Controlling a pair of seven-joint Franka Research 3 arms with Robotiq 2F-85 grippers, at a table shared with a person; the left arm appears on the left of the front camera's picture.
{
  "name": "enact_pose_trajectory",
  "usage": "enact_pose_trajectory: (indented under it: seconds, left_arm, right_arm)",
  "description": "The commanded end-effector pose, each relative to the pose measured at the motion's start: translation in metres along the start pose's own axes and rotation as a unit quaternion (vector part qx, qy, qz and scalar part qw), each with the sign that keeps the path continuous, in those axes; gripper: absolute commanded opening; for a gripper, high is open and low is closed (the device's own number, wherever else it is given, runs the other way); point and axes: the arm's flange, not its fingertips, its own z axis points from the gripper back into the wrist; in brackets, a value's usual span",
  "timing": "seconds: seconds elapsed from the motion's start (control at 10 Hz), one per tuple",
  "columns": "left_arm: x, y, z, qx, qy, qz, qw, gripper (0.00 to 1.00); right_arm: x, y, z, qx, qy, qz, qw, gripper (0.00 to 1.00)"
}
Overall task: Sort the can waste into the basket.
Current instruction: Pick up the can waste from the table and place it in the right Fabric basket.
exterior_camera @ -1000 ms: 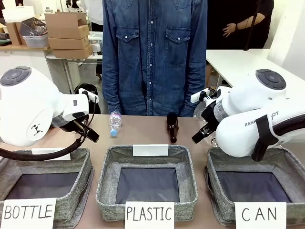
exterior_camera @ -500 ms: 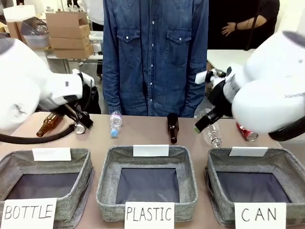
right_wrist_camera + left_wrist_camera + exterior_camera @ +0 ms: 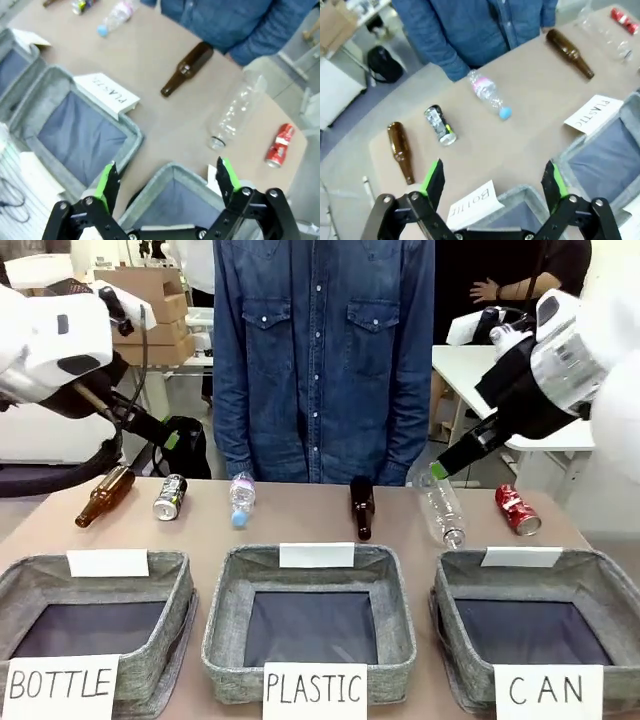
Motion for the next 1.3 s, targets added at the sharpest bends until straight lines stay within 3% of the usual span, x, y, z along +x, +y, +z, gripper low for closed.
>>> enact_pose_trajectory:
  seconds: [0.0, 0.1, 0.2, 0.3, 0.4, 0.5, 0.7, 0.8, 1.0, 1.1, 1.2]
  left_arm:
    - [0.001, 0.002, 0.017, -0.19, -0.018, 0.021, 0.981, 1.0]
    - [-0.008, 0.022, 0.022, -0.326, -0.002, 0.05, 0.944, 1.0]
    - [-0.025, 0.052, 0.024, -0.374, -0.011, 0.11, 0.921, 1.0]
    - [-0.055, 0.093, 0.019, -0.436, -0.032, 0.2, 0.877, 1.0]
    - [-0.077, 0.115, 0.012, -0.458, -0.085, 0.295, 0.834, 1.0]
    - [-0.093, 0.13, 0.008, -0.477, -0.145, 0.362, 0.788, 1.0]
    - [-0.111, 0.154, 0.015, -0.482, -0.254, 0.411, 0.731, 1.0]
    - [-0.114, 0.154, 0.016, -0.476, -0.287, 0.426, 0.715, 1.0]
    - [-0.105, 0.149, 0.012, -0.477, -0.288, 0.424, 0.714, 1.0]
    - [-0.1, 0.146, 0.006, -0.458, -0.234, 0.426, 0.744, 1.0]
    - [-0.116, 0.181, 0.02, -0.485, -0.286, 0.441, 0.698, 1.0]
  right_arm:
    - [-0.007, 0.001, 0.021, 0.018, -0.034, -0.038, 0.999, 1.0]
    - [-0.017, -0.009, 0.038, 0.16, -0.067, -0.127, 0.977, 1.0]
    - [-0.035, -0.029, 0.054, 0.234, -0.105, -0.23, 0.939, 1.0]
    - [-0.06, -0.052, 0.07, 0.301, -0.151, -0.323, 0.884, 1.0]
    - [-0.082, -0.073, 0.077, 0.324, -0.192, -0.392, 0.839, 1.0]
    - [-0.1, -0.085, 0.078, 0.343, -0.222, -0.422, 0.809, 1.0]
    - [-0.119, -0.094, 0.074, 0.345, -0.25, -0.442, 0.79, 1.0]
    - [-0.123, -0.096, 0.069, 0.328, -0.245, -0.453, 0.792, 1.0]
    - [-0.127, -0.1, 0.058, 0.336, -0.234, -0.46, 0.788, 1.0]
    - [-0.085, -0.157, 0.111, 0.347, -0.23, -0.458, 0.785, 1.0]
    - [-0.085, -0.157, 0.111, 0.347, -0.23, -0.458, 0.785, 1.0]
